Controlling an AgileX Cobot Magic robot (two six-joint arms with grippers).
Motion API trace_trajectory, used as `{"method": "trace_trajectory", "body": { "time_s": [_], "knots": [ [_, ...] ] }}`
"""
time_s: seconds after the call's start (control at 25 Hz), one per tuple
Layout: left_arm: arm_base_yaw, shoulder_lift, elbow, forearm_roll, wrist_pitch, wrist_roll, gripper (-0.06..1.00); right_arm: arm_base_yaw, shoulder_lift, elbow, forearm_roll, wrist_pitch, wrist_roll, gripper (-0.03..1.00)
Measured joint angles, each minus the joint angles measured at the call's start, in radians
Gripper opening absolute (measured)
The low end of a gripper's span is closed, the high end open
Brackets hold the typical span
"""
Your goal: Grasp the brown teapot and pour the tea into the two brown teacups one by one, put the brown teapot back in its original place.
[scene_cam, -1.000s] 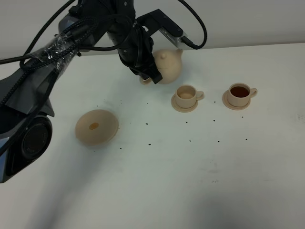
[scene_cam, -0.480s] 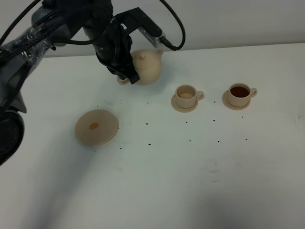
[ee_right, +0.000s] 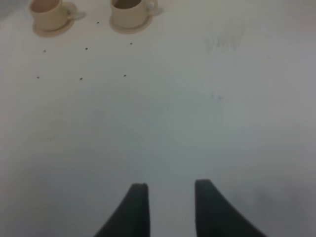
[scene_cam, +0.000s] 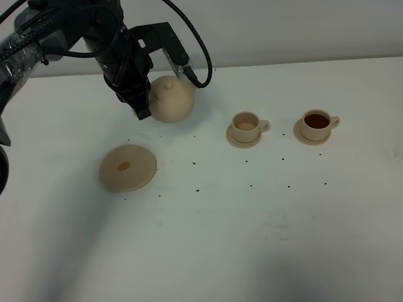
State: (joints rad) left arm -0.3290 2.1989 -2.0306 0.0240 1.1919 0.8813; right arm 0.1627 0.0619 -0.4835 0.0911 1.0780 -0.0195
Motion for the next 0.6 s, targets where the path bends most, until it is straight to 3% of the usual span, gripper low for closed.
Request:
{"method": "trace_trajectory", "body": {
  "time_s": [0.28,0.6],
  "knots": [
    [-0.001,0.0,0.0,0.005,-0.128,0.238,0.12,0.0,0.0,0.0,0.0,0.0,0.0,0.24],
    [-0.001,0.0,0.0,0.006,-0.219,0.58,0.12,0.0,0.0,0.0,0.0,0.0,0.0,0.24]
  ]
}}
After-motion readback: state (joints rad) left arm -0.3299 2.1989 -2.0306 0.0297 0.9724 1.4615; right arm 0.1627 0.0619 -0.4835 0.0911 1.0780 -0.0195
